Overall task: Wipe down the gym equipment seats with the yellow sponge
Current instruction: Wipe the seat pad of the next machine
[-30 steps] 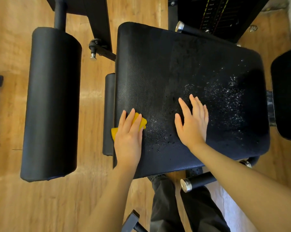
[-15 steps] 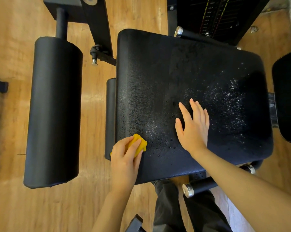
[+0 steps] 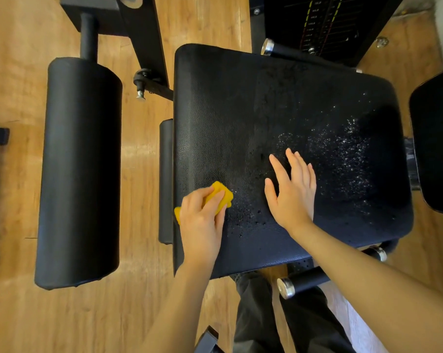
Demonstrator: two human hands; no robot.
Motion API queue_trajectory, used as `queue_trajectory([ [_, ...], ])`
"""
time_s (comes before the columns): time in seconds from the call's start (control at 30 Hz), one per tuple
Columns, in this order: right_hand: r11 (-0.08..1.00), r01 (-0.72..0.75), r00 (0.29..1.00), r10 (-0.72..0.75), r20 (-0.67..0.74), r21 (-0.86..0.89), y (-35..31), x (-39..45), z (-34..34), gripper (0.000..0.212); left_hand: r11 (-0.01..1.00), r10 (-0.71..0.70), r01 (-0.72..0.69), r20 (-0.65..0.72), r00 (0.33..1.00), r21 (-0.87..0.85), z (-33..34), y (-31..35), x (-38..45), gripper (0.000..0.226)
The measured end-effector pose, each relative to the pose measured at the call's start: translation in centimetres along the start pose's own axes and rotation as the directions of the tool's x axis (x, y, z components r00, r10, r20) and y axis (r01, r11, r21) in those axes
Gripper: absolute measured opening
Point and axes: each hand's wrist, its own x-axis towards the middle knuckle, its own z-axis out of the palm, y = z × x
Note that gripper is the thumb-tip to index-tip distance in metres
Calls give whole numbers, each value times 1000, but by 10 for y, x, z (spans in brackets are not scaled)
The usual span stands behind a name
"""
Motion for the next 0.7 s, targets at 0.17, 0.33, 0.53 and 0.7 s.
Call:
queue_trajectory([
  [0.17,1000,-3,1000,3,4,-3,0,0,0,50,1000,-14,13,30,999,19,-7,-2,-42,35],
  [0.33,1000,-4,1000,4,7,-7,0,1,1,50,1000,-9,9,26,1000,-3,3,3,-7,36],
  [0.53,1000,-3,1000,3,-4,6,1,0,1,50,999,26,-26,-34,999,-26,19,15,54,28],
  [0.7,1000,2,1000,-2,6,-3,2,0,1,50,1000,-4,4,3,1000,-6,8,15,18,31],
])
